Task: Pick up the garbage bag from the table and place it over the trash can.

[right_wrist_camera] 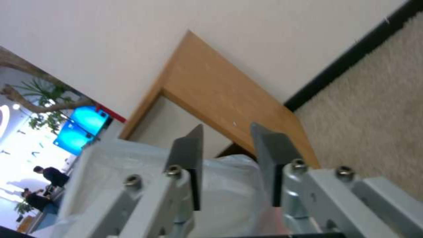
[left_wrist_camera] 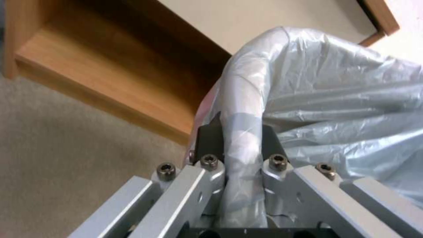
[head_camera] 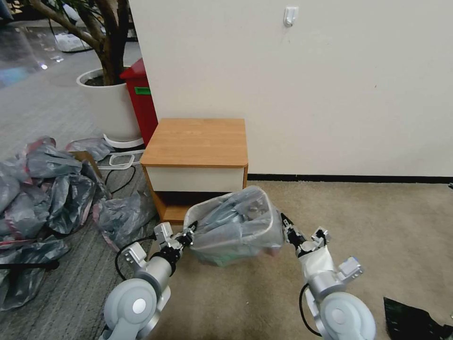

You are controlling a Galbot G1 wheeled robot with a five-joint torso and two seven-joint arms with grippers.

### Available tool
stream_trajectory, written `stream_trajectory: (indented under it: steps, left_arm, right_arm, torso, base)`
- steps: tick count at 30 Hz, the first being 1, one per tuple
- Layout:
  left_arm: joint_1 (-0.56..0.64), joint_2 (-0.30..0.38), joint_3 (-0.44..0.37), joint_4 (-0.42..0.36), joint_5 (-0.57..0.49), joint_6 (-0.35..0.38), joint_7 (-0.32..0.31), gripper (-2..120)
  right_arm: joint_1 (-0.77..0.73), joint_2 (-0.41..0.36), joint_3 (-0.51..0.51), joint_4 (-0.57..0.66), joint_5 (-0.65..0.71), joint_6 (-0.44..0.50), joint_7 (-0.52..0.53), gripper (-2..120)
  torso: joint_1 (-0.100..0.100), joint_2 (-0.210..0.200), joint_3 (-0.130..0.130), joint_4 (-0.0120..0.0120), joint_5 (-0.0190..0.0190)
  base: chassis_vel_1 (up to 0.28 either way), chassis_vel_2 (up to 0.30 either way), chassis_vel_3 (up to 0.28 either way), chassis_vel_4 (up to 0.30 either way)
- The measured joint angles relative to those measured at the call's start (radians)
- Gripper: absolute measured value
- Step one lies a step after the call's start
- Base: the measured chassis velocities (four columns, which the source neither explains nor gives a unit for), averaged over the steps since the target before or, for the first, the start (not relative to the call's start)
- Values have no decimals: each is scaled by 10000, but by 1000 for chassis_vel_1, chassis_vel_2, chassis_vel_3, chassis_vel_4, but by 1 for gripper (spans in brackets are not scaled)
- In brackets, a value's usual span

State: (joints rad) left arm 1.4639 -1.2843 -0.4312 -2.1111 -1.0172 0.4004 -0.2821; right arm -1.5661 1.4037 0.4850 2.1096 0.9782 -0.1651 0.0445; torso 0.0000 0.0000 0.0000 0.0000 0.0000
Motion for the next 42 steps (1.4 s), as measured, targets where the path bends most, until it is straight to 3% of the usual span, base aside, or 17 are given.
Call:
stream_trajectory:
  steps: [6, 9, 11, 13, 15, 16, 20, 26, 30, 33, 42]
  left_arm:
    - [100, 186, -76, 51, 706, -9, 56, 5]
    - [203, 254, -67, 58, 1263, -26, 220, 5]
    - [281, 303, 30, 34, 2034, -124, 415, 5]
    - [299, 318, 81, 32, 2354, -194, 482, 5]
    - [323, 334, 239, -5, 3195, -370, 634, 5]
    - [323, 334, 239, -5, 3195, -370, 634, 5]
    - [359, 372, 478, -133, 4477, -639, 741, 5]
    - [504, 459, 612, -273, 5860, -1047, 1136, 5]
    - [572, 461, 627, -317, 6208, -1198, 1335, 5]
    - [690, 461, 624, -360, 6568, -1416, 1609, 5]
    - [715, 486, 676, -571, 6611, -1497, 1750, 5]
  right_arm:
    - [163, -168, 243, 746, -1, -26, -175, 52]
    - [378, -457, 99, 1317, -435, -474, -345, 61]
    - [891, -1043, -461, 2016, -1268, -1449, -560, 71]
    - [1175, -1354, -901, 2191, -1685, -1692, -586, 74]
    - [2223, -2227, -2426, 2329, -3177, -2286, -699, 66]
    - [2223, -2227, -2426, 2329, -3177, -2286, -699, 66]
    - [3992, -3093, -4975, 1647, -6126, -2954, -1297, 47]
    - [5490, -3260, -6767, 956, -7194, -3821, -1761, 25]
    - [5943, -3193, -7130, 560, -7357, -4087, -1737, 15]
    - [6481, -3027, -7409, -43, -7575, -4467, -1404, 0]
    - [6955, -2970, -7748, -759, -8014, -5400, -1220, 0]
  torso:
    - [0, 0, 0, -1, 0]
    - [0, 0, 0, -1, 1]
    - [0, 1, 0, -1, -2]
    - [-1, 0, 0, -1, 0]
    - [0, 0, 0, 3, 0]
    - [0, 0, 0, 3, 0]
    - [0, 0, 0, 1, 0]
    - [0, 0, 1, 1, 0]
    - [0, 0, 1, 0, 0]
    - [0, 0, 1, 1, 0]
    - [0, 0, 0, 0, 0]
  base:
    - [0, 0, 0, 0]
    - [0, 0, 0, 0]
    - [0, 0, 0, 0]
    - [0, 0, 0, 0]
    - [0, 0, 0, 0]
    - [0, 0, 0, 0]
    - [0, 0, 0, 0]
    - [0, 0, 0, 0]
    - [0, 0, 0, 0]
    - [0, 0, 0, 0]
    - [0, 0, 0, 0]
